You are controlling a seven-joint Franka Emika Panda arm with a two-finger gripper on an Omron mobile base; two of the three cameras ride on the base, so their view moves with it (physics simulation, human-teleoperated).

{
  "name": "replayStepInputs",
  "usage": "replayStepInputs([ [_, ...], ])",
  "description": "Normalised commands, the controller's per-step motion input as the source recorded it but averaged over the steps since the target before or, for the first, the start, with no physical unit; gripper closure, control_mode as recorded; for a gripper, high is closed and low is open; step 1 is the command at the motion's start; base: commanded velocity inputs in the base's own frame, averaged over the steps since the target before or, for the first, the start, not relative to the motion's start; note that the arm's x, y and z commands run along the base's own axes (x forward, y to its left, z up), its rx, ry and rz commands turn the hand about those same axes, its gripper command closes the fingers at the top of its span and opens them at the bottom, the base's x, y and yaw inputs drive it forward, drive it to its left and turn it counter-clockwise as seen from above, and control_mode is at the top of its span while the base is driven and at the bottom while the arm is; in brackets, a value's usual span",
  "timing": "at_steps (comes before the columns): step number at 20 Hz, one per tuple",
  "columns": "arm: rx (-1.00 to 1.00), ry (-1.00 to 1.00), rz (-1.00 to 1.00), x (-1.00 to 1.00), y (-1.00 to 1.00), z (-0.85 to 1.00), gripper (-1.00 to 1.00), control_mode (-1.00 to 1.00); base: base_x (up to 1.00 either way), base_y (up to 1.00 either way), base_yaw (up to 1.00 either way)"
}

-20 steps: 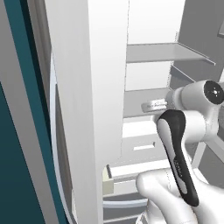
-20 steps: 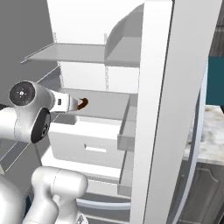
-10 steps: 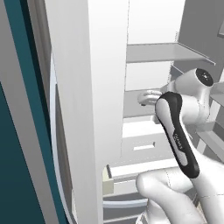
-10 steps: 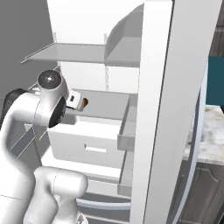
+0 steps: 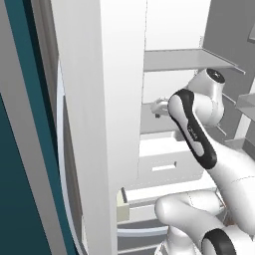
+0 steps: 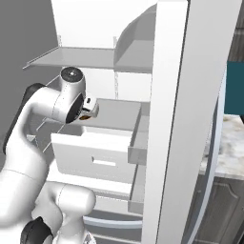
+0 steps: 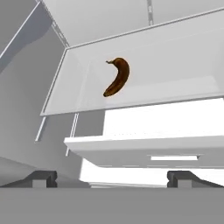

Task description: Retrieve the kiwi and banana from the fridge and place them into the bowl on the dining table.

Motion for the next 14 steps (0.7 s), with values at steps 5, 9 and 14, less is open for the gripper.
replayStepInputs([
  [5, 0.00, 0.03, 0.01, 0.43, 0.01, -0.38, -1.00, -1.00, 0.00, 0.00, 0.00],
  [9, 0.00, 0.01, 0.00, 0.36, 0.10, -0.44, -1.00, -1.00, 0.00, 0.00, 0.00],
  [14, 0.00, 0.00, 0.00, 0.35, 0.20, -0.33, -1.00, -1.00, 0.00, 0.00, 0.00],
])
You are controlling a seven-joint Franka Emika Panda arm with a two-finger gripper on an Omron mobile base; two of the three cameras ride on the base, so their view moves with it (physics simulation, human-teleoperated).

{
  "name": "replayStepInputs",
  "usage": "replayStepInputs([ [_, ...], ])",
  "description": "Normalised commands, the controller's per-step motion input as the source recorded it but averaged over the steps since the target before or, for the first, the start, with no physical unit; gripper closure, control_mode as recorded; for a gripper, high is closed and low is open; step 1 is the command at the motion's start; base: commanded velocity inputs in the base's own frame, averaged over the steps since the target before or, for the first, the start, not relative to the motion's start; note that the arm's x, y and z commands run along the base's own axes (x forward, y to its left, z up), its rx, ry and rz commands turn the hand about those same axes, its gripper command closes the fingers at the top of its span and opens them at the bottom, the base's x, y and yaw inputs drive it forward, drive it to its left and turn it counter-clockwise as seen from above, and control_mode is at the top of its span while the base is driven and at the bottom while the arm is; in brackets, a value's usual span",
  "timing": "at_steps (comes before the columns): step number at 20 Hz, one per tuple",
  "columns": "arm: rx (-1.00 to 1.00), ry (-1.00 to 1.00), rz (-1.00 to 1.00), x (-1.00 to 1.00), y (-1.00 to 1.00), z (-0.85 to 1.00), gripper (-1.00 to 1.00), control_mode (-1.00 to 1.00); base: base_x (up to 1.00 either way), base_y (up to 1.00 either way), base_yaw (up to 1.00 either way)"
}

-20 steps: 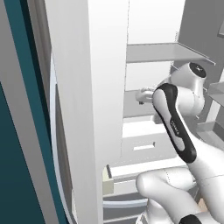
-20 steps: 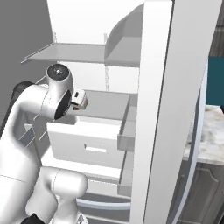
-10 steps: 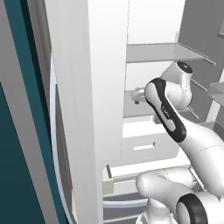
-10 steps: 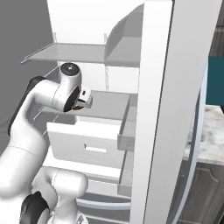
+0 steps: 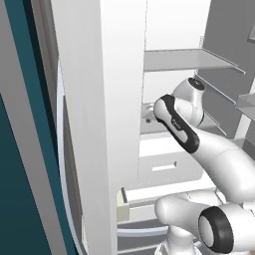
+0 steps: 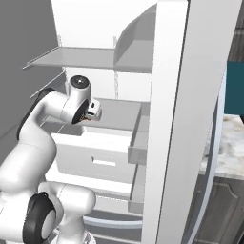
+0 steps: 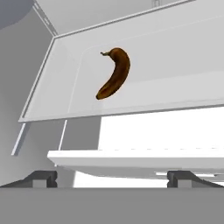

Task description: Retrieve the kiwi and banana from the fridge and place them into the bowl on the dining table.

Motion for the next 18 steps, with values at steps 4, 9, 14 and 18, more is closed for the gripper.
replayStepInputs([
  [4, 0.00, 0.00, 0.00, 0.38, 0.23, -0.19, -1.00, -1.00, 0.00, 0.00, 0.00],
  [9, 0.00, 0.00, 0.00, 0.49, 0.17, -0.11, -1.00, -1.00, 0.00, 0.00, 0.00],
  [14, 0.00, 0.00, 0.00, 0.45, 0.05, -0.11, -1.00, -1.00, 0.00, 0.00, 0.00],
  [18, -0.02, 0.00, 0.00, 0.24, 0.00, -0.14, -1.00, -1.00, 0.00, 0.00, 0.00],
])
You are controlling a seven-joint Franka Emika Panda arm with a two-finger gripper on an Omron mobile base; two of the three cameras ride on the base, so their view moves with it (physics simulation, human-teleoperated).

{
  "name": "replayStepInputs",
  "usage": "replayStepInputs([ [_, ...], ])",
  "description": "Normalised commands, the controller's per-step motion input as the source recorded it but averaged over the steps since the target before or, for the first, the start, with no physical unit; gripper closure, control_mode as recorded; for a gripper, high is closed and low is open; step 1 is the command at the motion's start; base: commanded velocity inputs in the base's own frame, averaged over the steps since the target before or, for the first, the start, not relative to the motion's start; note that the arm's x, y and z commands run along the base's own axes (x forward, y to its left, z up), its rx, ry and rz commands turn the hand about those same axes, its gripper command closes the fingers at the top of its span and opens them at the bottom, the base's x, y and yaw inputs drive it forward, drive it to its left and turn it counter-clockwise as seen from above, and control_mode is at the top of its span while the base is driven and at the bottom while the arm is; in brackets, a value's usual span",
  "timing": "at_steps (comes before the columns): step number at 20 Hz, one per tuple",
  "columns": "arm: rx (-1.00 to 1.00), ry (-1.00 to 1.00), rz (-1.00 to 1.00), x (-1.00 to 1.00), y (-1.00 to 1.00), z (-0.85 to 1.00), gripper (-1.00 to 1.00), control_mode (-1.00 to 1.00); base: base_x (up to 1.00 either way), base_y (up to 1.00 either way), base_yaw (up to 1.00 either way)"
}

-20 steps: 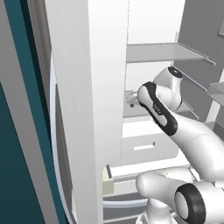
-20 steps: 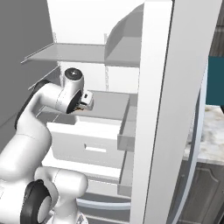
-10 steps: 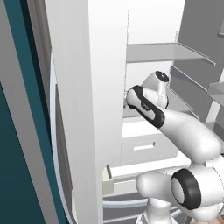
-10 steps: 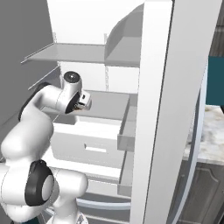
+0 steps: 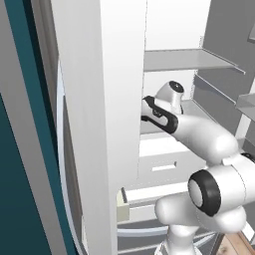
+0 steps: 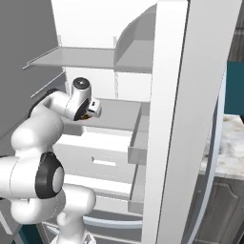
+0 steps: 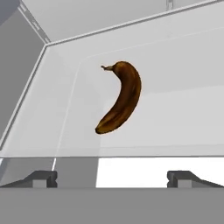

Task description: Retrieve the kiwi and banana from the fridge and place them into the bowl on the dining table.

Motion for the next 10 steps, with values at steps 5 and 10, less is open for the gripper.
replayStepInputs([
  [5, -0.05, 0.00, 0.00, 0.23, 0.00, -0.07, -1.00, -1.00, 0.00, 0.00, 0.00],
  [10, -0.07, 0.00, 0.00, 0.31, 0.01, -0.17, -1.00, -1.00, 0.00, 0.00, 0.00],
])
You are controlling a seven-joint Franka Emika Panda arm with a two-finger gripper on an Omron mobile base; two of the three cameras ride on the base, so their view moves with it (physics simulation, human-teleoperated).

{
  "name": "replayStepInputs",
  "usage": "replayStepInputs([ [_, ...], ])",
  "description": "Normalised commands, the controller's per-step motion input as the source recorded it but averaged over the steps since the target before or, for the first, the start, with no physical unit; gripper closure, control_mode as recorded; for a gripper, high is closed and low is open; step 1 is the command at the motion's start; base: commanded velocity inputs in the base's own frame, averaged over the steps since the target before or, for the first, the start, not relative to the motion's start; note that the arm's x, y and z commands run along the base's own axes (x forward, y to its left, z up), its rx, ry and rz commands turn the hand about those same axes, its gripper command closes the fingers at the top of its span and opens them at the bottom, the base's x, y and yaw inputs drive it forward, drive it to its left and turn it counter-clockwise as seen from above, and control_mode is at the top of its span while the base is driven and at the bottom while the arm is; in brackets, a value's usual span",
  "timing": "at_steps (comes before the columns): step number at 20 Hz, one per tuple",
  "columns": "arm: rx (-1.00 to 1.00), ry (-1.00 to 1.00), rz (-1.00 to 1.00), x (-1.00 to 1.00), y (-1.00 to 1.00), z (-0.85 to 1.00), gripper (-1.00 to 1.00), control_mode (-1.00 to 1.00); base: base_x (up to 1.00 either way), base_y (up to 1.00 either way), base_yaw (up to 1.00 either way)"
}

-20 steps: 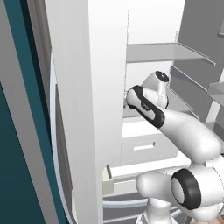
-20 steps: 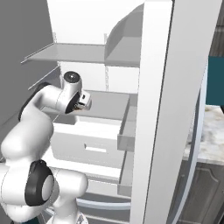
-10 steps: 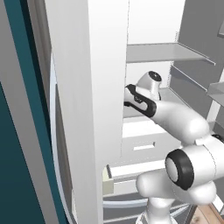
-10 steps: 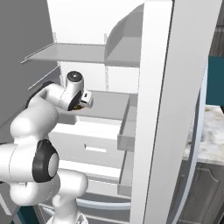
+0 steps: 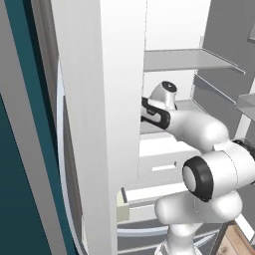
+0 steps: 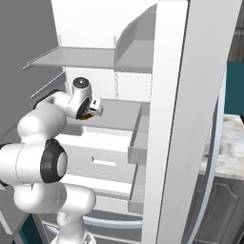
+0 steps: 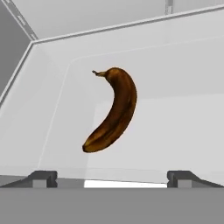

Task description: Retrieve the kiwi and banana from the fridge and place them into the bowl on the dining table.

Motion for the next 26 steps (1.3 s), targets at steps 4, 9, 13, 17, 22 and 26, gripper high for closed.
replayStepInputs([
  [4, -0.05, 0.00, 0.00, 0.34, 0.00, -0.24, -1.00, -1.00, 0.00, 0.00, 0.00],
  [9, -0.03, 0.00, 0.00, 0.39, 0.00, -0.18, -1.00, -1.00, 0.00, 0.00, 0.00],
  [13, -0.02, 0.00, 0.00, 0.39, 0.03, -0.11, -1.00, -1.00, 0.00, 0.00, 0.00],
  [17, -0.03, 0.00, 0.00, 0.39, 0.04, -0.16, -1.00, -1.00, 0.00, 0.00, 0.00],
  [22, -0.03, 0.01, 0.00, 0.25, 0.00, -0.24, -1.00, -1.00, 0.00, 0.00, 0.00],
  [26, -0.03, 0.02, 0.00, 0.22, 0.00, -0.27, -1.00, -1.00, 0.00, 0.00, 0.00],
])
